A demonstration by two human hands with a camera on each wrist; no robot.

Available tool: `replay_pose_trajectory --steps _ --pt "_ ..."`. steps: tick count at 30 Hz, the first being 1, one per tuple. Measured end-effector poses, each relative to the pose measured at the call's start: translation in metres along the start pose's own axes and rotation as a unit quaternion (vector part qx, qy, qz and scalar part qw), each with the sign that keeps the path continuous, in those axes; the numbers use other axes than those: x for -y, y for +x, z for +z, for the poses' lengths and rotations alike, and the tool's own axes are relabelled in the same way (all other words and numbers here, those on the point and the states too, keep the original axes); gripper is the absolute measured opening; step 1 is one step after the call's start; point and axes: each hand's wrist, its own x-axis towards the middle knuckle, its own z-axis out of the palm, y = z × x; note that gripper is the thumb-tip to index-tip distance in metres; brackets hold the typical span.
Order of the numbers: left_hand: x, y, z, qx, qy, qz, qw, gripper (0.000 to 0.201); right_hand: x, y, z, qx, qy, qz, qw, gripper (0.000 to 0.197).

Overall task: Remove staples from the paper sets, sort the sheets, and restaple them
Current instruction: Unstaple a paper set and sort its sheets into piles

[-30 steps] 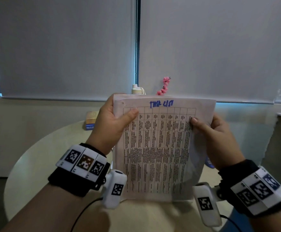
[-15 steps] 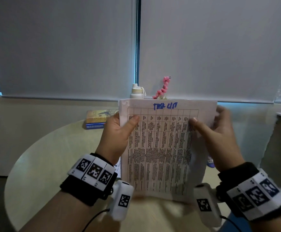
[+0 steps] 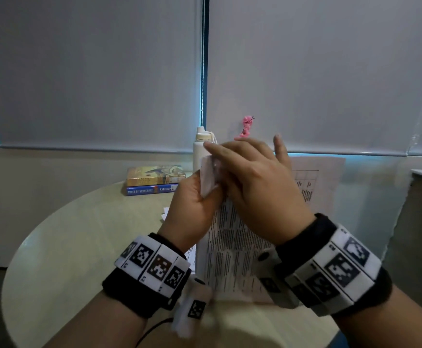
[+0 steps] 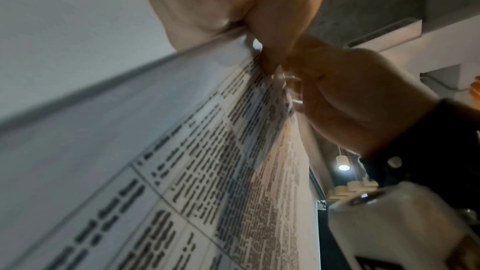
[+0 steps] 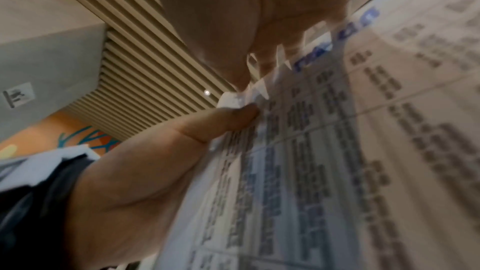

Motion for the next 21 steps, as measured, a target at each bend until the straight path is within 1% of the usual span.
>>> replay_pose_trajectory --steps 3,7,10,13,14,15,17,19,20,21 --pt "0.004 0.0 -0.01 0.0 0.012 -0.015 1.0 0.017 -0.012 -0.002 -0.012 0.003 -0.011 0.045 0.999 0.043" --pt "0.005 -0.001 -0.017 -0.011 -0.002 -0.045 0.999 0.01 -0.041 -0.005 -0.022 0.045 -0.039 0.11 0.992 0.025" --pt "0.003 0.001 -0.017 -0.003 -0.006 -0.052 0.999 0.014 -0.056 -0.003 -0.022 0.06 -0.019 0.122 0.991 0.013" --pt "0.003 0.009 -0.017 0.005 0.001 -0.08 0.997 0.018 -0.065 0.007 -0.017 0.079 0.0 0.125 0.989 0.011" --pt "0.007 0.014 -0.018 -0.002 0.005 -0.098 0.995 0.019 -0.07 0.011 -0.014 0.093 0.014 0.133 0.987 0.014" --pt "0.013 0.018 -0.02 -0.018 0.008 -0.121 0.992 0.02 -0.079 0.014 -0.01 0.107 0.032 0.149 0.982 0.022" --pt "0.034 0.024 -0.027 -0.062 0.0 -0.182 0.981 0.019 -0.105 0.017 0.002 0.115 0.068 0.201 0.97 0.037" --pt "0.06 0.024 -0.033 -0.094 -0.012 -0.245 0.965 0.019 -0.144 0.01 0.018 0.1 0.098 0.275 0.951 0.032" --pt "0.074 0.022 -0.036 -0.104 -0.01 -0.269 0.957 0.018 -0.163 0.004 0.026 0.109 0.1 0.316 0.937 0.029" --pt "0.085 0.019 -0.038 -0.108 -0.005 -0.29 0.951 0.018 -0.182 -0.005 0.034 0.133 0.093 0.357 0.92 0.03"
